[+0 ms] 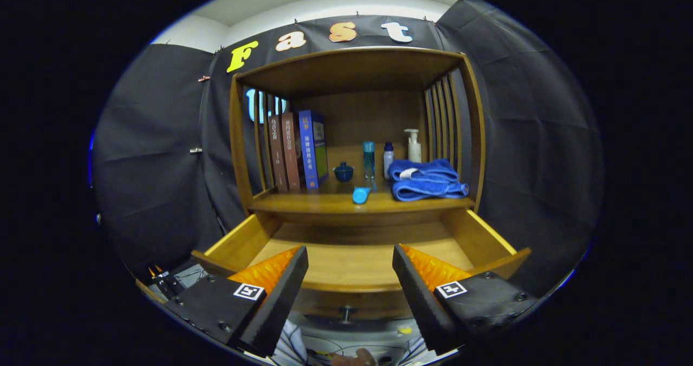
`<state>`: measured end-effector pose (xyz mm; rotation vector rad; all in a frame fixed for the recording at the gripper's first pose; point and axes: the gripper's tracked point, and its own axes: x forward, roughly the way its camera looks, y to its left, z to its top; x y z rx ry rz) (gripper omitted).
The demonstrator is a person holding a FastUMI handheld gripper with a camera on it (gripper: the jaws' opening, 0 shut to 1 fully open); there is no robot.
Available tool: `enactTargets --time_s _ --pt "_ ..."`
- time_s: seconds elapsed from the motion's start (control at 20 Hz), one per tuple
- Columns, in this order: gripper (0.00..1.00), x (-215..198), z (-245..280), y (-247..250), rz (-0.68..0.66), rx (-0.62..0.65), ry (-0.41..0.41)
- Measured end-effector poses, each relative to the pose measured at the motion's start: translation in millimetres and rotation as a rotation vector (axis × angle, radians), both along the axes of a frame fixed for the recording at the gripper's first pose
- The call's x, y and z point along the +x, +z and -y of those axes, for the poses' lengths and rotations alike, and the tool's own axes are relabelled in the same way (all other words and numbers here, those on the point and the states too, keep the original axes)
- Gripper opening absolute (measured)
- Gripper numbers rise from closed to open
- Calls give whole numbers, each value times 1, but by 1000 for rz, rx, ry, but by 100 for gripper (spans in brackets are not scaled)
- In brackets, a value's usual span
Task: Pull open the drawer, take out the items inside it, and place them on the countertop above the cabinet.
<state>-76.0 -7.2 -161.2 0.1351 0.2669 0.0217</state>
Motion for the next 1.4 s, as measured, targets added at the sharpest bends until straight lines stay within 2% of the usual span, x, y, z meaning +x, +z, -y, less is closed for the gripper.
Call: enactTargets --time_s 0.35,0.6,0.8,1.4 --pt "100 -3 1 -46 -92 12 -40" --pt "98 -12 1 -55 -79 -72 -88" --pt "98 -4 -2 -52 -61 -66 -100" --pt "100 81 5 -53 -75 -66 -91"
